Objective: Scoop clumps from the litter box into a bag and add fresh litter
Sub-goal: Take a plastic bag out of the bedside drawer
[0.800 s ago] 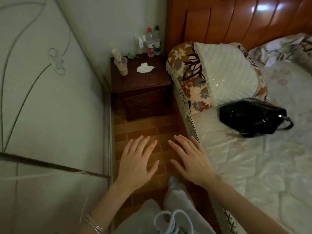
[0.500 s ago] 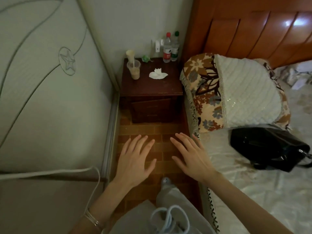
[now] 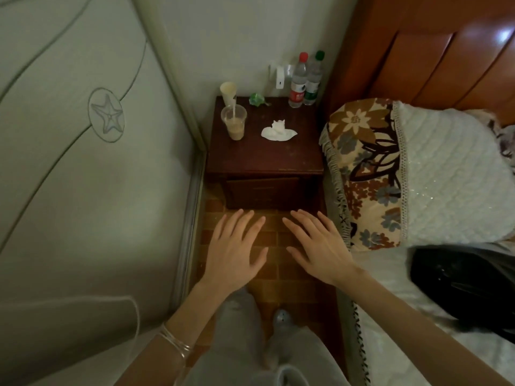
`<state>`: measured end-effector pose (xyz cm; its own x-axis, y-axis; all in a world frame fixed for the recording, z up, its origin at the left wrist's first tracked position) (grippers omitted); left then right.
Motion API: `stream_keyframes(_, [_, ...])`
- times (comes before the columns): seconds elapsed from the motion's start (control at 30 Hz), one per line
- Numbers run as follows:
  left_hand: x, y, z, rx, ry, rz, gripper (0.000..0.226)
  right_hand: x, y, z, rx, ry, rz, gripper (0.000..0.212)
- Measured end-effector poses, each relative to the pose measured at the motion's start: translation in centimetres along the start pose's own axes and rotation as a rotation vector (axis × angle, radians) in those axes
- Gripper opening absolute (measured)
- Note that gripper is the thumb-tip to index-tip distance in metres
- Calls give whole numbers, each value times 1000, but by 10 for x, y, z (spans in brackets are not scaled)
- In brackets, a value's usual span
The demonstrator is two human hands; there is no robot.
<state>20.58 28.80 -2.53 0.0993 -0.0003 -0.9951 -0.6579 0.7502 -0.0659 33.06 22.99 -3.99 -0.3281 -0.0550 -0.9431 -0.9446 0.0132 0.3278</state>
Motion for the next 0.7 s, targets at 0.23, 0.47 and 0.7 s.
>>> stream_keyframes(0.23, [98, 83, 76, 38, 157, 43, 57, 58, -26, 96, 30, 17, 6, 54])
stream_keyframes(0.47, [222, 113, 113, 101, 145, 24, 55, 182, -86, 159, 82, 32, 5, 52])
stream_keyframes(0.7, [395, 148, 139, 44, 96, 41, 56, 349, -158, 202, 52, 30, -32, 58])
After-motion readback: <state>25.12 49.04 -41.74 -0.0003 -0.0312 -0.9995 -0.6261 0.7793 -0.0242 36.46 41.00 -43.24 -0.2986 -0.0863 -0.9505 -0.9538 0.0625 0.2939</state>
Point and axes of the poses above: each hand's wrist, its own z-axis towards the middle knuckle, its own x-axis out of the palm, y = z × x, the point moved 10 cm from there along z, towards the middle knuckle, and after that the axes turned 10 degrees about z, right-handed, at the moved point
